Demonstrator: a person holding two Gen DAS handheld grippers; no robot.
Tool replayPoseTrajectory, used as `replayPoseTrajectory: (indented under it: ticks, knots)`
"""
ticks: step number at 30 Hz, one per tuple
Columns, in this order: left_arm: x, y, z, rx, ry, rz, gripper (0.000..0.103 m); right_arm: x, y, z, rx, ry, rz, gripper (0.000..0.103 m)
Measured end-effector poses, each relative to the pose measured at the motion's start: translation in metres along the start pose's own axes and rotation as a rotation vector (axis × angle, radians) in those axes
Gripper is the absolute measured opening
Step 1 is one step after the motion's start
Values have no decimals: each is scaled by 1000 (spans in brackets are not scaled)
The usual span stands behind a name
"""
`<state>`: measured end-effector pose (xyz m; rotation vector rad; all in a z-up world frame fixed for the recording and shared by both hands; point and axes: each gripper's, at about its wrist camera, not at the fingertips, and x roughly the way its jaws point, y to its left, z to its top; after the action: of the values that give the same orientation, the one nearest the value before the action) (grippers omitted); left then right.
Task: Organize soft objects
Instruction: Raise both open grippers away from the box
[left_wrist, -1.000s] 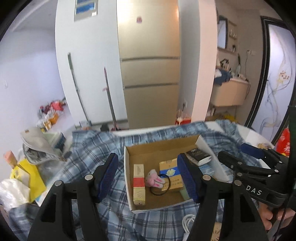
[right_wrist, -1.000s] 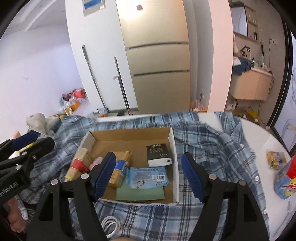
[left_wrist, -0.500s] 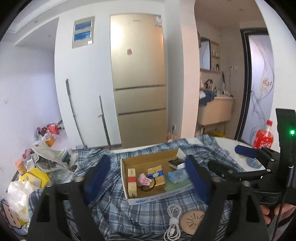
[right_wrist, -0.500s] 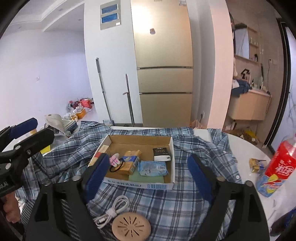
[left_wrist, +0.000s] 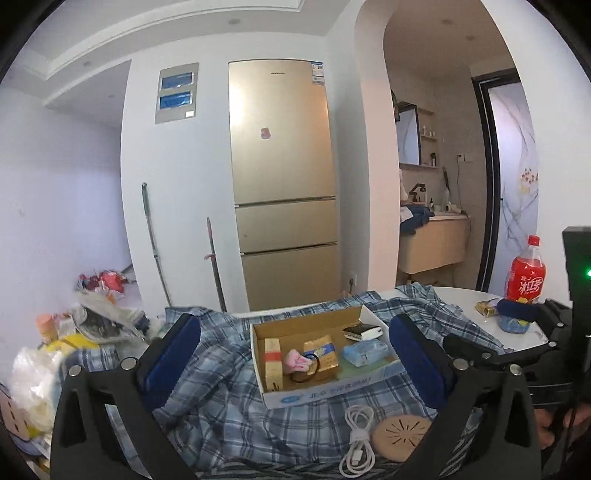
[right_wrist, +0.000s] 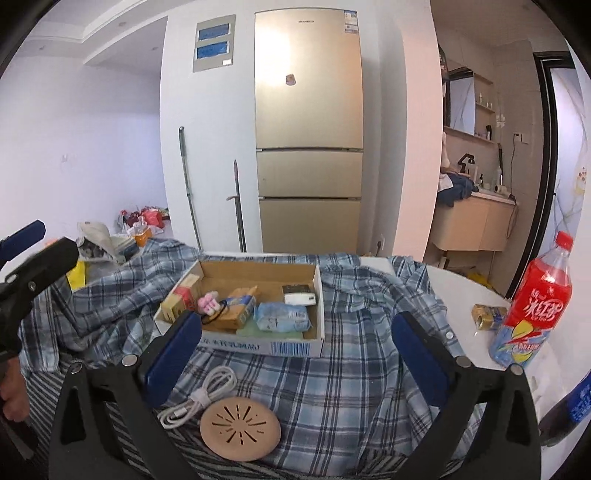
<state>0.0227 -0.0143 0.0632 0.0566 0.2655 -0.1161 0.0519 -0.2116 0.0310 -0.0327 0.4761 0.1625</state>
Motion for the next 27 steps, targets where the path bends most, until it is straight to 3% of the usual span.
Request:
replayPoseTrajectory:
  ticks: [8,16,27]
  knots:
    - [13,6,-29,-34,32,-30,103,22,1,-23,27,77,23,103]
    - [22,18,-68,-107,46,23,103,37,3,-43,25,132,31,103]
    - [29,17,-72,-79,89,38,103,45,9,-48,4,181,36,103]
